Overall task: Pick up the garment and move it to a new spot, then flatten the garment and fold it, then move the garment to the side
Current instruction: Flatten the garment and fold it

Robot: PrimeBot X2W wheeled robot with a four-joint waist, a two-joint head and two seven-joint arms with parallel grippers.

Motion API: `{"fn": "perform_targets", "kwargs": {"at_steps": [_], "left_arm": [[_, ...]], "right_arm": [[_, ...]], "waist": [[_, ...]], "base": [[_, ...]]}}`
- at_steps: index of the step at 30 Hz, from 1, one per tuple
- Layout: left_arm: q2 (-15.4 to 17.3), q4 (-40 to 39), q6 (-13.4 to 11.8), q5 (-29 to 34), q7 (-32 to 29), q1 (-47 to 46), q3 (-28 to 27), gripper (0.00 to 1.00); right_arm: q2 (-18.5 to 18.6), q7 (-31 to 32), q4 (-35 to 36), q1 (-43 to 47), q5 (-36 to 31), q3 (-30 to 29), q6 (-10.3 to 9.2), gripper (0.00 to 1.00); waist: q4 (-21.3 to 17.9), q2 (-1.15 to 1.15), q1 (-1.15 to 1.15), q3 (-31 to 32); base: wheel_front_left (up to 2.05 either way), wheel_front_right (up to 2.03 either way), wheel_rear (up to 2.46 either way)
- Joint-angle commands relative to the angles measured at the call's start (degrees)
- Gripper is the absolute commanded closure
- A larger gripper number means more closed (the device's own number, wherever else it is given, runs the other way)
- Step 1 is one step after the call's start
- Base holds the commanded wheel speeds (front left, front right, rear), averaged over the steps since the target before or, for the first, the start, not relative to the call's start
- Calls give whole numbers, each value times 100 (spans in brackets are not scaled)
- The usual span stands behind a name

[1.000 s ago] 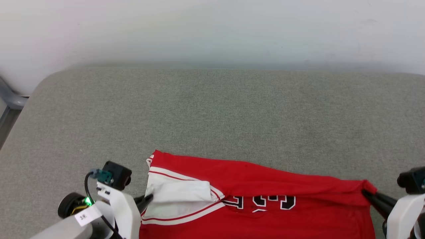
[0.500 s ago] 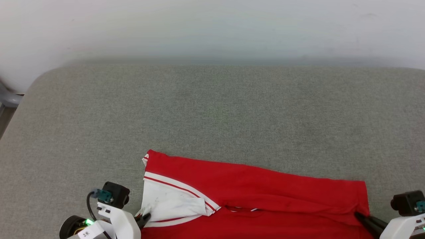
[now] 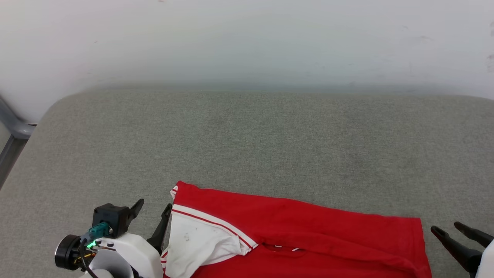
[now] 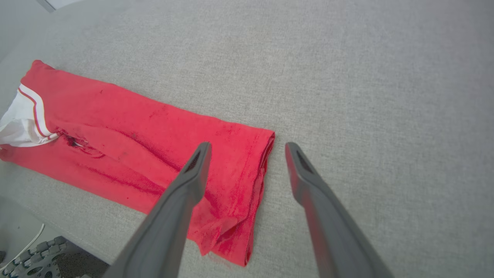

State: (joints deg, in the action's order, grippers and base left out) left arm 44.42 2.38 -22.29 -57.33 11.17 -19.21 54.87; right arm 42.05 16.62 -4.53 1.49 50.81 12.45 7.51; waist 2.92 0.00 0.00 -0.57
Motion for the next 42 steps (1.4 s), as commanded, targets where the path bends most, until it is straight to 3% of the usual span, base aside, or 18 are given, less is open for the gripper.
{"fn": "perform_targets", "kwargs": {"at_steps": [1, 10, 17, 26, 37, 38, 39, 42], "left_arm": [[-40, -19, -99, 92, 113, 96, -64, 0], [-438, -50, -659, 802, 405, 268, -790, 0], [-940, -130, -715, 1770, 412, 684, -1721, 0], [-1648, -263, -467, 2778, 413, 1386, -2843, 0], [-2410, -265, 179, 3771, 408, 2021, -3707, 0], [-2530, -266, 295, 3997, 408, 2081, -3829, 0], [-2589, -257, 345, 4082, 408, 2125, -3883, 0], [-2757, -234, 493, 4293, 408, 2212, -4037, 0]], "right_arm": [[66, 168, -1, 81, 127, -1, -5, 0], [209, 1325, -559, -294, 733, 139, -5, 0], [-3, 1523, -1134, -576, 699, 456, -5, 0], [-313, 1401, -1582, -670, 802, 1040, -2, 0], [-454, 786, -1444, -783, 1020, 1709, 25, 0], [-417, 626, -1491, -831, 1003, 1780, 24, 84], [-387, 559, -1523, -857, 1011, 1806, 24, 100], [-222, 383, -1667, -902, 1021, 1833, -5, 100]], "waist": [[22, 0, 0, -8], [228, 0, 0, -229], [427, 0, 0, -455], [543, 0, 0, -591], [552, 0, 0, -489], [546, 0, 0, -455], [541, 0, 0, -437], [522, 0, 0, -384]], "base": [[0, 0, 0], [0, 0, 0], [0, 0, 0], [0, 0, 0], [0, 0, 0], [0, 0, 0], [0, 0, 0], [0, 0, 0]]}}
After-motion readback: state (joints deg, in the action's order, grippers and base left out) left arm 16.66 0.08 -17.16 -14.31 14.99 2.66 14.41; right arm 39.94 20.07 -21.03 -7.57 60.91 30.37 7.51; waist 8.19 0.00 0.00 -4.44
